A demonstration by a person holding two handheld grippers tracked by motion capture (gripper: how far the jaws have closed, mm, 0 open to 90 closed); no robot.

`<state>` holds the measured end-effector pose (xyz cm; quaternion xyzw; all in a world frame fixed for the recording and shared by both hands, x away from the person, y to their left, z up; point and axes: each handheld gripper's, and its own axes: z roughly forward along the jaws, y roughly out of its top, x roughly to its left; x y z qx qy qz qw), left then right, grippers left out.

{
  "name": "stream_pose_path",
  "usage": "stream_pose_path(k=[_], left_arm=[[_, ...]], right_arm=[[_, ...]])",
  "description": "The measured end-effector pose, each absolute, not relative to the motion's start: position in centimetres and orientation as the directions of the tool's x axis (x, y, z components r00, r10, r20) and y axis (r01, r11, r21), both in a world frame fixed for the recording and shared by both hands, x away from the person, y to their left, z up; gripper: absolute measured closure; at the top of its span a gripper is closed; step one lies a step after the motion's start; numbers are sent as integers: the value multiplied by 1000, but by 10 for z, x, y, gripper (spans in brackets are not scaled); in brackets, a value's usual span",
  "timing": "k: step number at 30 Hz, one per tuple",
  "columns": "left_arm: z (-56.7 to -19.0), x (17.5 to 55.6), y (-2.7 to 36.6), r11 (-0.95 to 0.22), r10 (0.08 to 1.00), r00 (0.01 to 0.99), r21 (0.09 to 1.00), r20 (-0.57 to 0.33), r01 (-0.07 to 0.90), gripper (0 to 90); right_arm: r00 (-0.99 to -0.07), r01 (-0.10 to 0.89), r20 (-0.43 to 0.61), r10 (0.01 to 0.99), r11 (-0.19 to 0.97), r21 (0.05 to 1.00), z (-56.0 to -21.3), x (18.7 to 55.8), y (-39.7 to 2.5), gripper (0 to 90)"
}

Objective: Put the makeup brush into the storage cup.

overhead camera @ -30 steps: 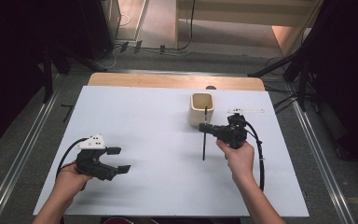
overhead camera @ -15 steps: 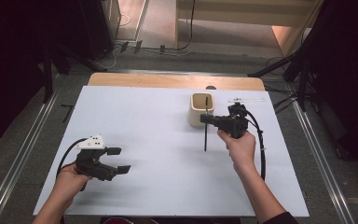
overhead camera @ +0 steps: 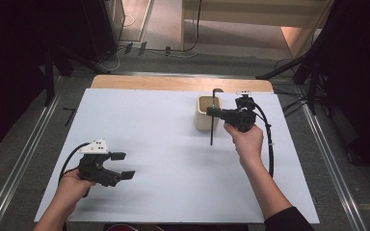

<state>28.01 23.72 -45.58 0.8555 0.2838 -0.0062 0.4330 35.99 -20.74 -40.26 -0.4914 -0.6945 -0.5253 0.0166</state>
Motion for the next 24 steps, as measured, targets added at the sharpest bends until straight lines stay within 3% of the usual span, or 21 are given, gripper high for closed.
stream_pose_path(k=[24], left_arm=[[-456,280,237,-459,471,842,742,-263,489,171]], right_arm=[[-504,661,507,699,-65,747,-373,394,-211,855]])
